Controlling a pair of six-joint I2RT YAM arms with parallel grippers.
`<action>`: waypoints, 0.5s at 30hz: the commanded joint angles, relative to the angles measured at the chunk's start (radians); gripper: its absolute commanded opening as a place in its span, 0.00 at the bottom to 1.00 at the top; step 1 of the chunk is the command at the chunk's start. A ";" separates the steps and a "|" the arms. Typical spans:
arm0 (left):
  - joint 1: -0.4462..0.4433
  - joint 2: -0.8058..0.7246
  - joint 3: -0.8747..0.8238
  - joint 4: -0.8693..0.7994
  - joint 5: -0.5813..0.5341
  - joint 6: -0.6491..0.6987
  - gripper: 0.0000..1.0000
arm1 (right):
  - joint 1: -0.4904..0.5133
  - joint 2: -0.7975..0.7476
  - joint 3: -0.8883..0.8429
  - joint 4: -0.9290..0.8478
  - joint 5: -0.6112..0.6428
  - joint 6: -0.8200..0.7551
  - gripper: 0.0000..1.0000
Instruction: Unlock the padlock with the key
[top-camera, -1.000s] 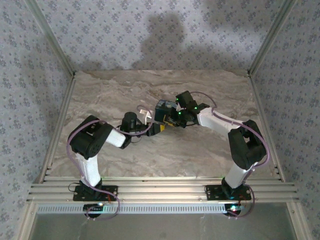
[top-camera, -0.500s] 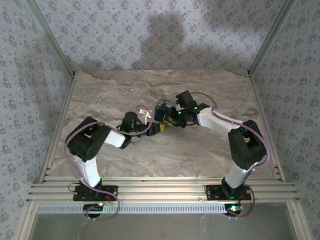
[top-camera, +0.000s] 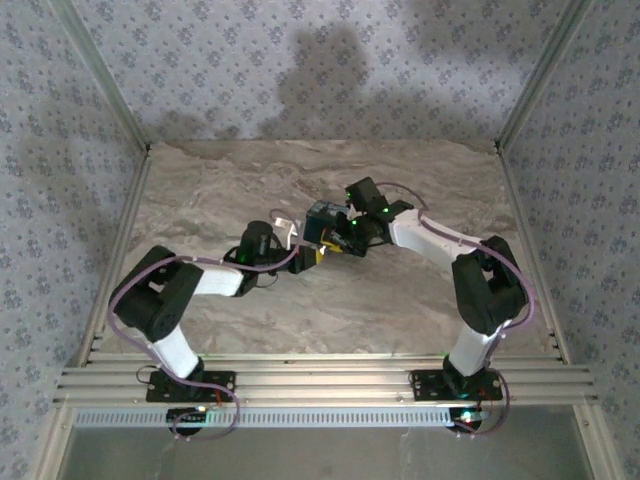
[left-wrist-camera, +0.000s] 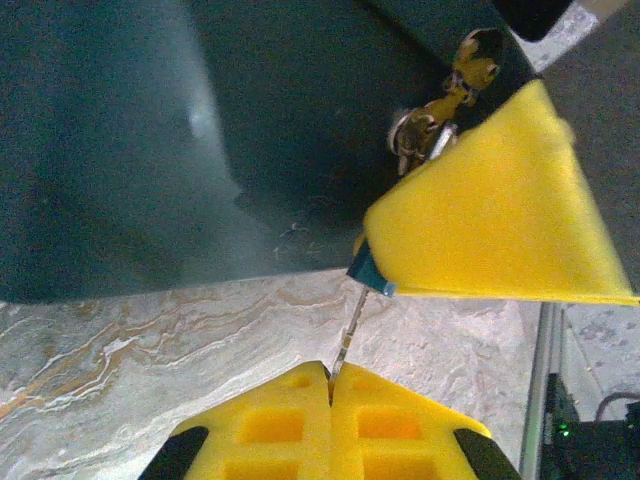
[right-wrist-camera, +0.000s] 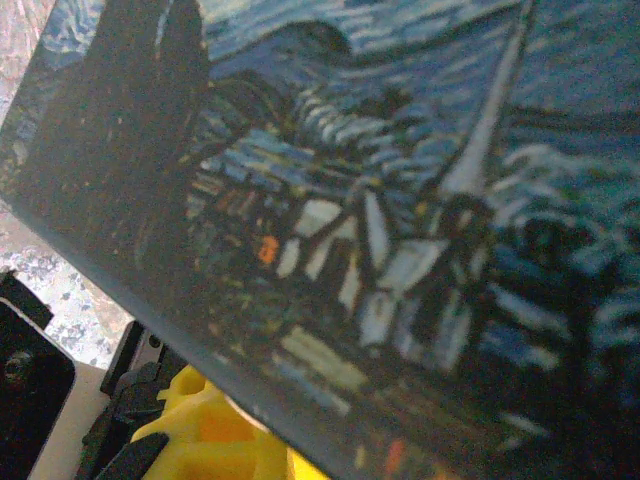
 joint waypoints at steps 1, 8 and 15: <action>-0.014 -0.041 0.037 -0.038 -0.054 0.078 0.00 | 0.030 0.024 0.039 -0.044 -0.083 0.024 0.00; -0.024 -0.067 0.076 -0.157 -0.094 0.121 0.00 | 0.033 0.027 0.052 -0.057 -0.069 0.024 0.00; -0.016 -0.109 0.074 -0.146 -0.061 0.105 0.00 | 0.045 0.032 0.035 -0.088 -0.050 0.001 0.00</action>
